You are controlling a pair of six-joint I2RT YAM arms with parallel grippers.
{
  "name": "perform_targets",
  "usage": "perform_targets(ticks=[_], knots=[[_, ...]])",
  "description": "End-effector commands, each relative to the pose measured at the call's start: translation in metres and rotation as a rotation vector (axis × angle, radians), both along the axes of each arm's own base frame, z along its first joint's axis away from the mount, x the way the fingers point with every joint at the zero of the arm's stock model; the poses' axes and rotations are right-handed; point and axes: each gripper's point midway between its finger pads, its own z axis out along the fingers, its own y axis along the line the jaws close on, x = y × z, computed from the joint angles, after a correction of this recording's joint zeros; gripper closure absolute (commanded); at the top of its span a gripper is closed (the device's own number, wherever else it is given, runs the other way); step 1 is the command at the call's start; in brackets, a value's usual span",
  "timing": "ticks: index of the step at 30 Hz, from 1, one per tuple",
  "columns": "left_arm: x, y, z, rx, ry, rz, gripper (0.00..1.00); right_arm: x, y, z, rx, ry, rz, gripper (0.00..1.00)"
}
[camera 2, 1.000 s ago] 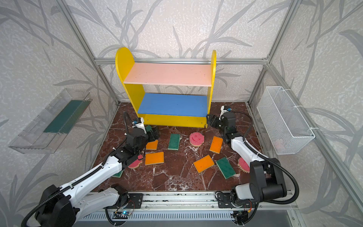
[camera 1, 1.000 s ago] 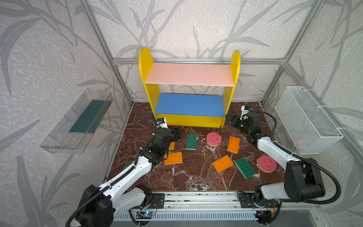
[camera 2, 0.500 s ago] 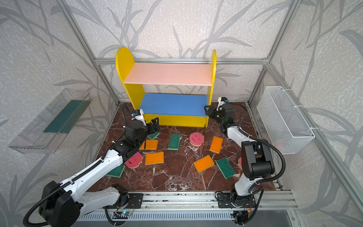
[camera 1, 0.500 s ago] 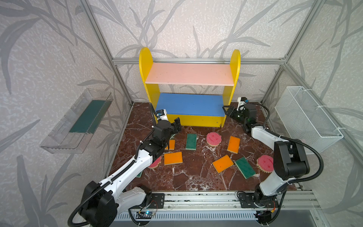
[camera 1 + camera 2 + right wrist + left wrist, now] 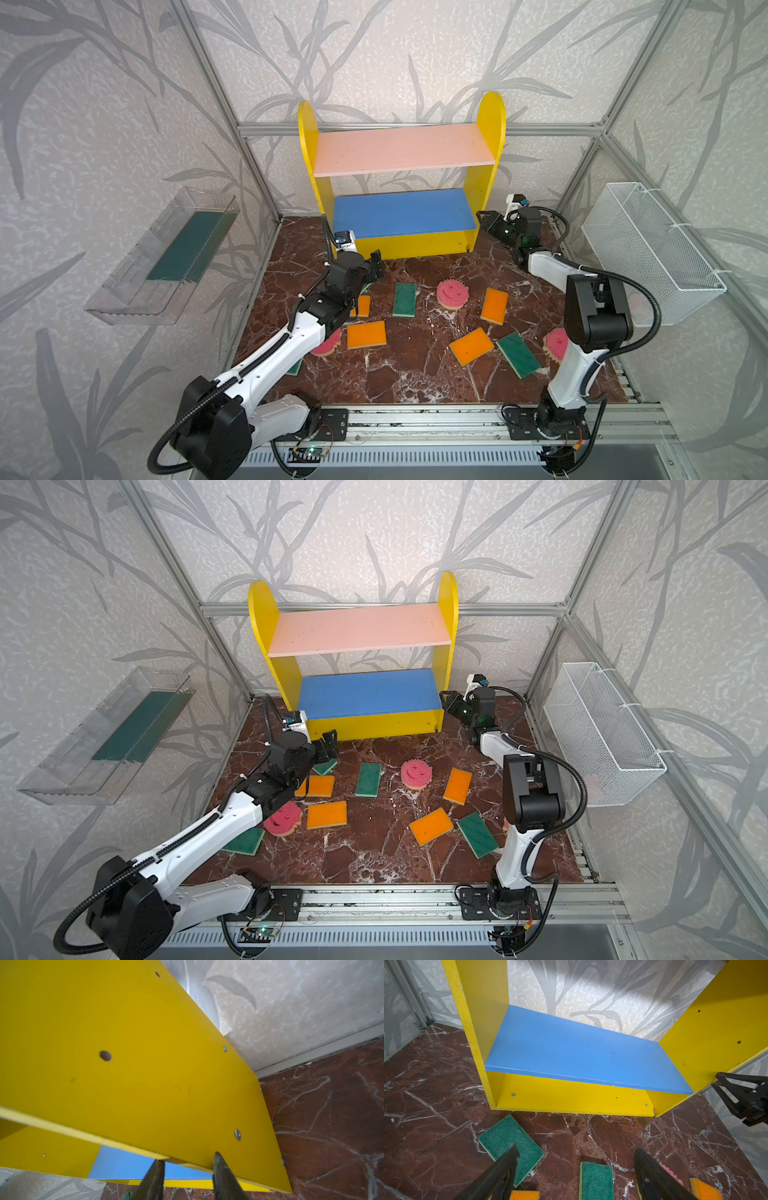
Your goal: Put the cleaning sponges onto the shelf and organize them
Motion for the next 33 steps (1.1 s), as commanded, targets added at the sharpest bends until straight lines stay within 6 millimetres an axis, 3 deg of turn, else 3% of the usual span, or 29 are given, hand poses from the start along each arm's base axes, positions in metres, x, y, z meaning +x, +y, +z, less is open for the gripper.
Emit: perform_targets(ticks=[1, 7, 10, 11, 15, 17, 20, 22, 25, 27, 33], knots=[[0.002, 0.003, 0.006, 0.007, 0.002, 0.01, 0.12, 0.015, -0.012, 0.009, 0.054, -0.011, -0.06, 0.51], [-0.002, 0.002, 0.003, 0.026, 0.031, -0.006, 0.01, -0.014, -0.005, 0.023, -0.007, -0.011, -0.026, 0.35], [-0.006, 0.003, -0.002, 0.012, 0.041, -0.007, 0.01, -0.043, 0.004, 0.019, -0.096, 0.045, -0.001, 0.28], [-0.008, 0.002, -0.004, 0.003, 0.043, -0.012, 0.01, -0.058, 0.008, 0.028, -0.132, 0.048, 0.011, 0.25], [-0.015, 0.002, -0.013, -0.009, 0.046, -0.02, 0.01, -0.117, 0.02, 0.013, -0.295, 0.175, 0.055, 0.17], [-0.017, 0.001, -0.019, -0.018, 0.048, -0.023, 0.01, -0.142, 0.026, 0.003, -0.357, 0.225, 0.083, 0.19], [-0.02, -0.002, -0.034, -0.045, 0.07, -0.032, 0.01, -0.172, 0.032, -0.014, -0.407, 0.299, 0.137, 0.42], [-0.023, -0.006, -0.045, -0.059, 0.097, -0.047, 0.01, -0.186, 0.033, -0.028, -0.436, 0.347, 0.161, 0.51], [-0.029, -0.01, -0.066, -0.052, 0.144, -0.072, 0.01, -0.204, 0.038, -0.049, -0.493, 0.403, 0.212, 0.52], [-0.034, -0.012, -0.081, -0.048, 0.183, -0.095, 0.01, -0.212, 0.042, -0.066, -0.535, 0.455, 0.25, 0.47], [-0.054, -0.009, -0.117, -0.016, 0.272, -0.116, 0.01, -0.22, 0.057, -0.112, -0.547, 0.575, 0.318, 0.44]])
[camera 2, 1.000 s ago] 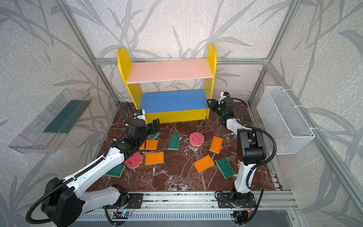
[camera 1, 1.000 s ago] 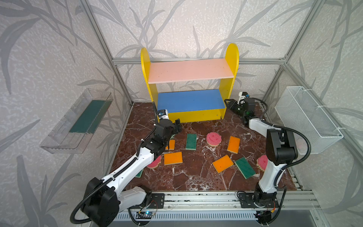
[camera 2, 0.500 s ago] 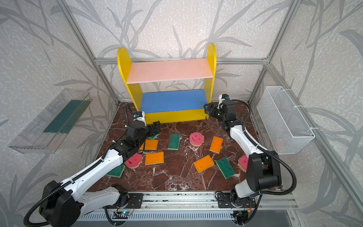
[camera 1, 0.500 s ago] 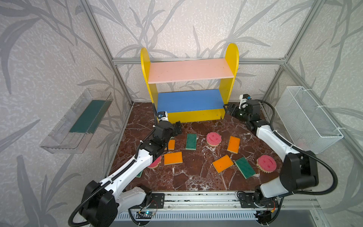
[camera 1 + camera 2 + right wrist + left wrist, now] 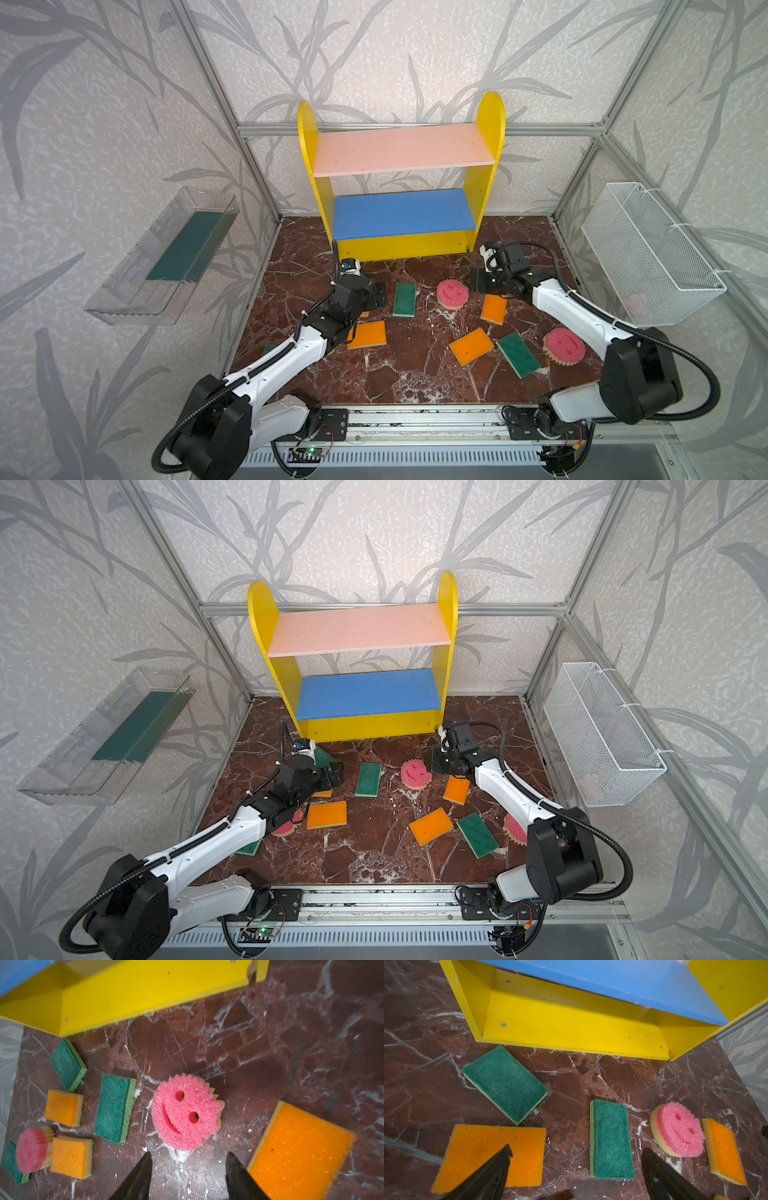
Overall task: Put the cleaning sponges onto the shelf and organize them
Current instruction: 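Lower the right gripper and grasp the pink smiley sponge by its edge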
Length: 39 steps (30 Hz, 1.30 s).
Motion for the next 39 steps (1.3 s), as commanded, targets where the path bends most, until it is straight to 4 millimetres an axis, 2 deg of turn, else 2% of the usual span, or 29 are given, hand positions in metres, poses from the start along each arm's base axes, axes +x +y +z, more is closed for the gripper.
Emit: perform_targets(ticks=[1, 5, 9, 22, 31, 39], knots=[[-0.01, 0.0, -0.016, 0.001, 0.047, -0.011, 0.01, -0.01, 0.002, -0.029, -0.035, 0.081, 0.022, 0.44], [-0.014, 0.002, -0.023, 0.028, 0.064, -0.014, 0.01, -0.004, 0.004, -0.049, -0.051, 0.128, 0.021, 0.43], [-0.015, 0.001, -0.029, 0.029, 0.071, -0.013, 0.01, 0.003, 0.003, -0.06, -0.088, 0.154, 0.024, 0.43], [-0.012, -0.002, -0.034, 0.037, 0.083, -0.021, 0.01, 0.028, 0.002, -0.076, -0.099, 0.153, -0.023, 0.41], [-0.011, -0.003, -0.037, 0.036, 0.085, -0.019, 0.01, 0.033, -0.013, -0.088, -0.123, 0.164, -0.054, 0.53], [-0.008, -0.006, -0.036, 0.032, 0.089, -0.024, 0.02, 0.034, -0.016, -0.096, -0.142, 0.172, -0.058, 0.55]])
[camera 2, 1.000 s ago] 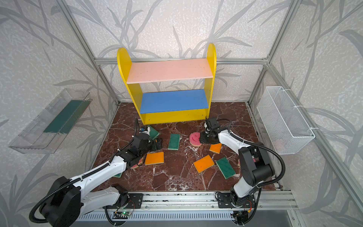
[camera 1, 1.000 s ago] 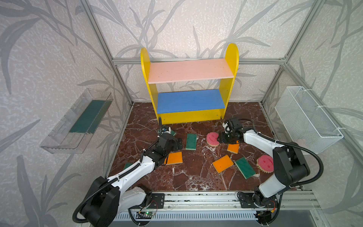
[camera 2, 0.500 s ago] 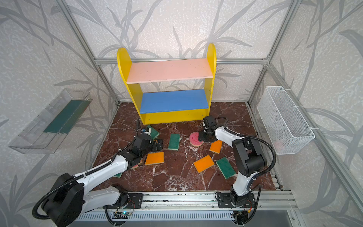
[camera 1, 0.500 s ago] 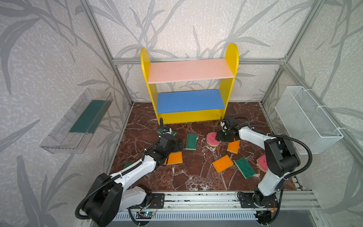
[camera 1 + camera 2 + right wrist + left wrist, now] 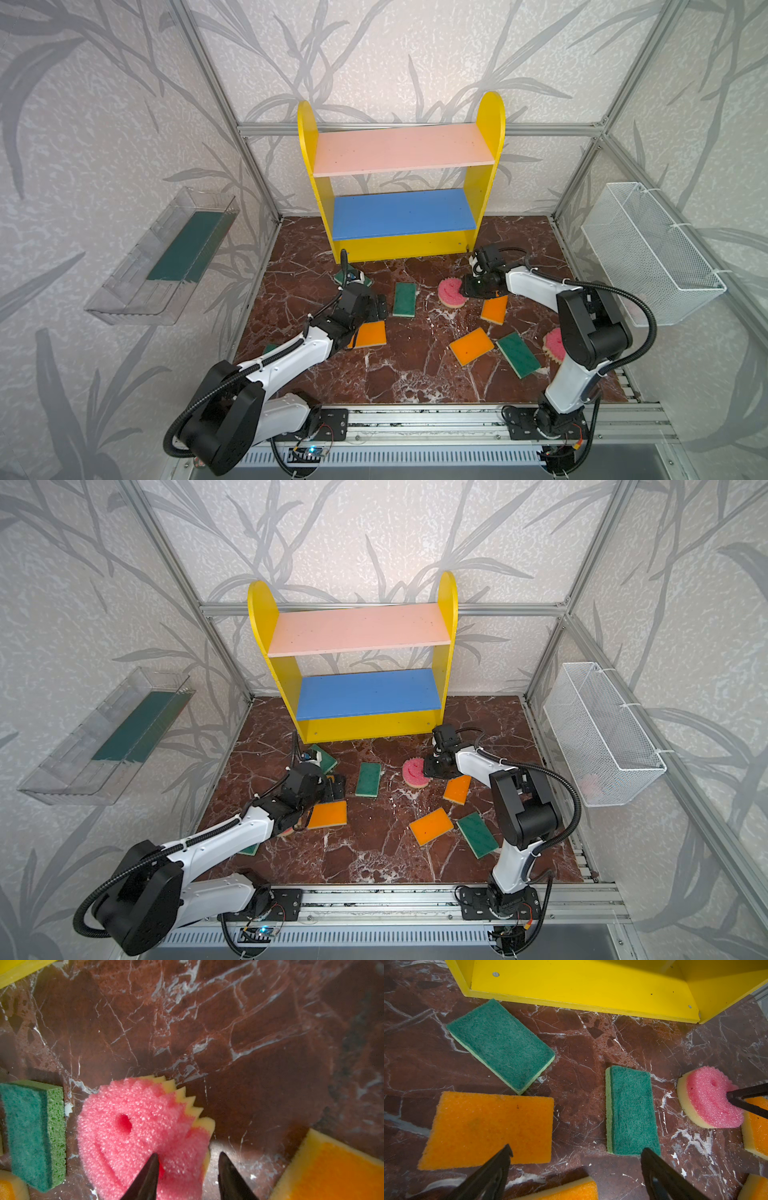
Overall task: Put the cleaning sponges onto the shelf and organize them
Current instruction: 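Lower the right gripper and grasp the pink smiley sponge by its edge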
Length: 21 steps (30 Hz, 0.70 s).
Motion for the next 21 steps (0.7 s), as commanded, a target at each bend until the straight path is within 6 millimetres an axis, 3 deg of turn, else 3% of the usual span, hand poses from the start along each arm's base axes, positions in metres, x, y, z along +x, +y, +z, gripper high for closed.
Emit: perform_targets(ticks=[1, 5, 10, 15, 21], knots=[[0.004, -0.004, 0.006, -0.019, -0.014, 0.004, 0.01, 0.003, -0.01, -0.012, -0.048, 0.013, -0.017, 0.58], [0.007, -0.006, 0.009, -0.022, -0.019, 0.005, 0.02, 0.0, -0.012, -0.011, -0.047, 0.013, -0.02, 0.71], [0.014, -0.011, 0.014, -0.022, -0.015, -0.001, 0.02, -0.006, -0.013, 0.009, -0.024, -0.02, -0.034, 0.73], [0.024, -0.015, 0.023, -0.029, -0.031, 0.007, 0.03, -0.015, -0.014, 0.054, 0.013, -0.095, -0.038, 0.73], [0.036, -0.023, 0.037, -0.051, -0.055, 0.012, 0.03, -0.04, -0.012, 0.093, 0.093, -0.158, -0.027, 0.73]])
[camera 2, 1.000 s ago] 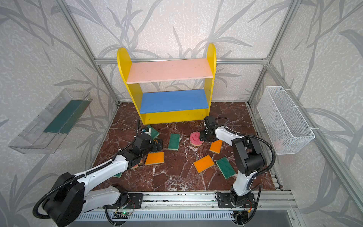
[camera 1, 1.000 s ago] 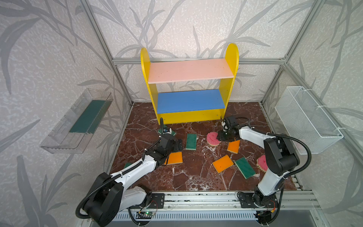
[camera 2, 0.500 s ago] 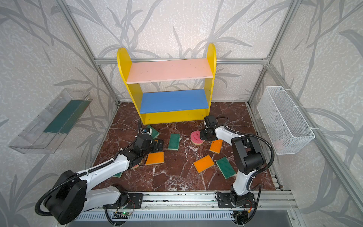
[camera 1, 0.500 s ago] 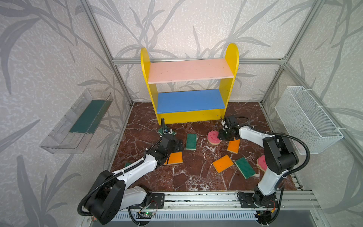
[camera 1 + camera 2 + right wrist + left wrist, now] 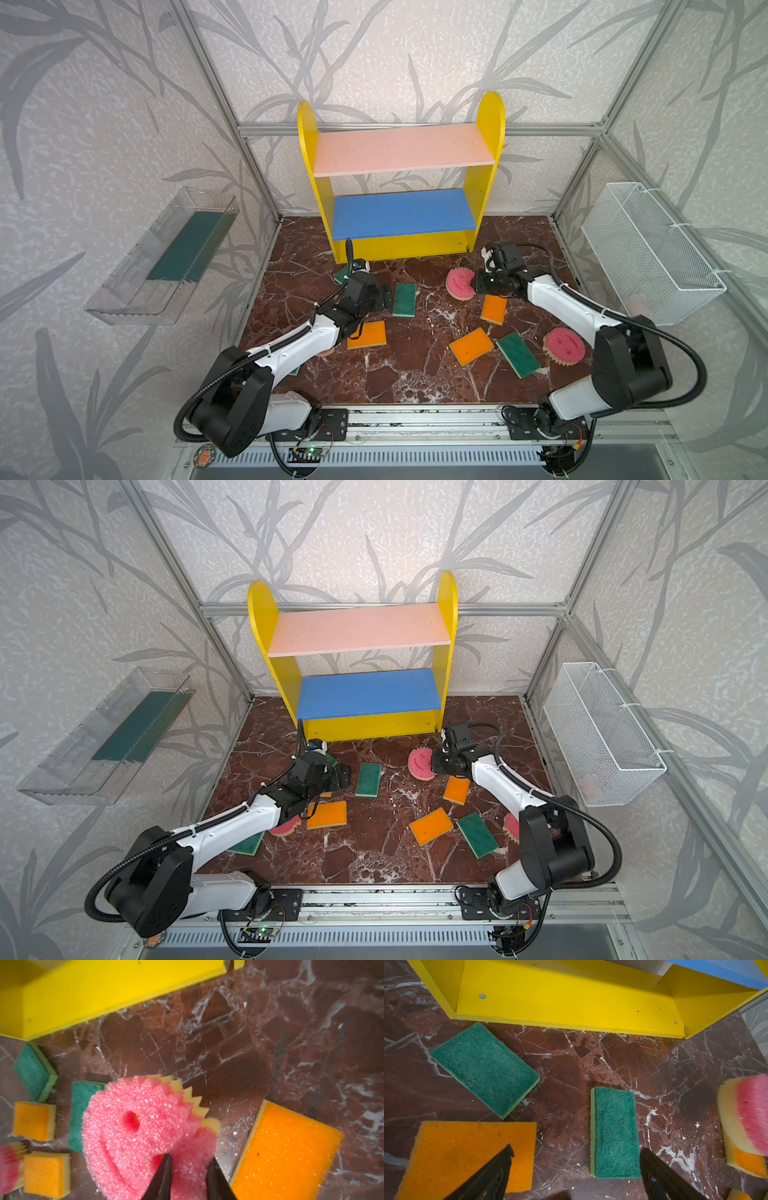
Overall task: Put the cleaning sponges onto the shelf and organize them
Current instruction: 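Lower the right gripper and grasp the pink smiley sponge by its edge, then lift the pink smiley sponge with the right gripper onto the blue shelf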
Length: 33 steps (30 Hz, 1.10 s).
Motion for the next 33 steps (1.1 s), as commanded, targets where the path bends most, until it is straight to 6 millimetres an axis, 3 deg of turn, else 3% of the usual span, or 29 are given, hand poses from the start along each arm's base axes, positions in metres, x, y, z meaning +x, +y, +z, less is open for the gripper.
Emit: perform_targets(ticks=[1, 5, 9, 17, 26, 33], knots=[[0.009, -0.005, 0.018, -0.026, -0.03, 0.017, 0.03, -0.022, 0.0, 0.009, 0.04, 0.018, 0.006, 0.73], [0.002, 0.002, 0.027, -0.027, -0.054, 0.028, 0.03, -0.03, 0.004, 0.022, 0.088, -0.02, 0.008, 0.75], [-0.01, 0.012, 0.03, -0.034, -0.069, 0.042, 0.03, -0.028, 0.022, 0.036, 0.117, -0.063, 0.035, 0.77], [-0.042, 0.029, 0.022, -0.068, -0.071, 0.051, 0.03, -0.005, 0.065, 0.074, 0.135, -0.144, 0.113, 0.76], [-0.071, 0.049, 0.02, -0.073, -0.086, 0.07, 0.03, 0.056, 0.13, 0.1, 0.173, -0.19, 0.18, 0.76], [-0.082, 0.051, 0.018, -0.124, -0.078, 0.072, 0.03, 0.105, 0.19, 0.1, 0.233, -0.212, 0.228, 0.76]])
